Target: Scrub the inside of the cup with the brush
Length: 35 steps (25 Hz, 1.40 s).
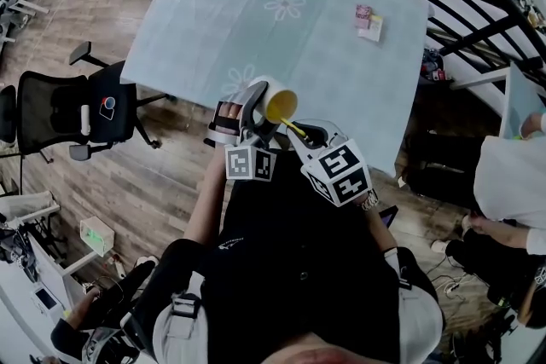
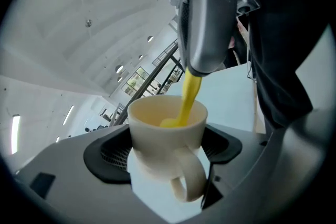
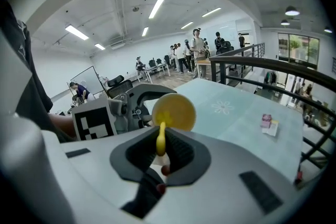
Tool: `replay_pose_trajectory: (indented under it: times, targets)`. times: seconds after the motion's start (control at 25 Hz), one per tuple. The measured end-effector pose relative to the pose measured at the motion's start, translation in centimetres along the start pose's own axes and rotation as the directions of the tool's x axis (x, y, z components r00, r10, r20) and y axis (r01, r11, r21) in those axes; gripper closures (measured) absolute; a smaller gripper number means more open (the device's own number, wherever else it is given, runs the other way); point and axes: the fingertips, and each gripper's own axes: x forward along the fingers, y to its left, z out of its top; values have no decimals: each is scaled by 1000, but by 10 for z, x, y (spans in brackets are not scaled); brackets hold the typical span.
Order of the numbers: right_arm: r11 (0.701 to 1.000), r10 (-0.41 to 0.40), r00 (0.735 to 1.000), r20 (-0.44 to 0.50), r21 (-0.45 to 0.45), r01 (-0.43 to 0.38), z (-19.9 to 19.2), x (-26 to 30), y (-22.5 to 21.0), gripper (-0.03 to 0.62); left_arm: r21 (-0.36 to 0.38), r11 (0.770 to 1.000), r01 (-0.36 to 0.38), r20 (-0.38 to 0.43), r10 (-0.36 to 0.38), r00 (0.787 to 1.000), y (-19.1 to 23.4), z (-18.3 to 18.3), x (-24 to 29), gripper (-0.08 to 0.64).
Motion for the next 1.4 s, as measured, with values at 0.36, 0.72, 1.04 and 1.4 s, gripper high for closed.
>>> replay_pose_trajectory:
  times: [0.36,0.72,1.04,1.4]
  targets:
    - [994,-88,992,88,72,82,13,-14,-24,554,6,999,48,37,-48,998,-17,8,-1,156]
    - [989,-128,992,7,74,127,-4,-3,-34,554,7,1000,24,52,-24,998,-5,16,-5,156]
    - [998,-41,999,-35,48,43,-9,6,-15,554,7,1000,16,35,-17,999,0,10,-2,156]
    - [994,-40,999,37,104,36,6,-4,-21,554,17,996,87,60,-88,994,-26,23,3,156]
